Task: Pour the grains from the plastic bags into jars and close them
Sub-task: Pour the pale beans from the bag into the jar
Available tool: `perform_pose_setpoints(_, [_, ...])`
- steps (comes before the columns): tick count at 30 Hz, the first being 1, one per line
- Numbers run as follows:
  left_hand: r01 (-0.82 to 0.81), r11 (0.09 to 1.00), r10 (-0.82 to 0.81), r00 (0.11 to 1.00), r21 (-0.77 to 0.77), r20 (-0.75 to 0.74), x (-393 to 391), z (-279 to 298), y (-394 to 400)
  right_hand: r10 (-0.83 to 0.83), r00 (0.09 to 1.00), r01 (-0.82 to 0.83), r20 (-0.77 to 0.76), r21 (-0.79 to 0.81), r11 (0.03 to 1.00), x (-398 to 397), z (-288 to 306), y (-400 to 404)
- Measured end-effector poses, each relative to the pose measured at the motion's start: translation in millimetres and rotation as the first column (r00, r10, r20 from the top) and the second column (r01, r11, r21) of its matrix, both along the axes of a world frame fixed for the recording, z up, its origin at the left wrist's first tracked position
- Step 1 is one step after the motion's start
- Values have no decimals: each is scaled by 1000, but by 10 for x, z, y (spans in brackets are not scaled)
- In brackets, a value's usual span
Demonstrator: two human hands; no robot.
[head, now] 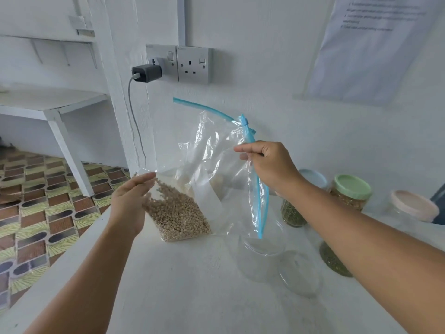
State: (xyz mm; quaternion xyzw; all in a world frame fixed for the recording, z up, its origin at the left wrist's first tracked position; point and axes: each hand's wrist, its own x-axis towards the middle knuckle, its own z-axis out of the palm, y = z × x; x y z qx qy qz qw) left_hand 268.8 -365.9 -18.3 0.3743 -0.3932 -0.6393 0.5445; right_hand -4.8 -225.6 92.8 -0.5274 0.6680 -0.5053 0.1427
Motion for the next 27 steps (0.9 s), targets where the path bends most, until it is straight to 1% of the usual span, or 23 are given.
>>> perform_pose_setpoints(2, [19, 1000, -19, 1000, -8, 12, 0, -31, 24, -4, 1000, 4, -3, 8, 1000, -22, -32, 2])
perform_pose_setpoints(6, [79, 991, -79, 997, 109, 0, 57, -59, -5, 14, 1000, -14, 4, 4, 1000, -11, -62, 1])
perform_pose_setpoints(7, [89, 990, -90, 996, 114, 6, 71, -44, -6, 20, 1000, -20, 1, 3, 1000, -2, -58, 3])
perform_pose_setpoints(9, [78, 994, -79, 997, 74, 15, 85, 1, 4, 21, 1000, -21, -5, 0, 1000, 4, -39, 2])
perform_pose_setpoints(13, [7, 1000, -5, 998, -29, 57, 104, 69, 64, -12, 1000, 12, -7, 4, 1000, -37, -35, -24])
perform_pose_setpoints(19, [-81, 997, 81, 997, -16, 4, 153, 63, 13, -22, 1000, 22, -9, 9, 1000, -52, -48, -34])
perform_pose_setpoints(22, [-104, 994, 105, 993, -34, 52, 142, 131, 0, -19, 1000, 20, -12, 18, 1000, -41, -39, -23])
perform_pose_setpoints(27, [-143, 978, 172, 966, -155, 191, 123, 157, 22, -34, 999, 34, -22, 23, 999, -35, -39, -18])
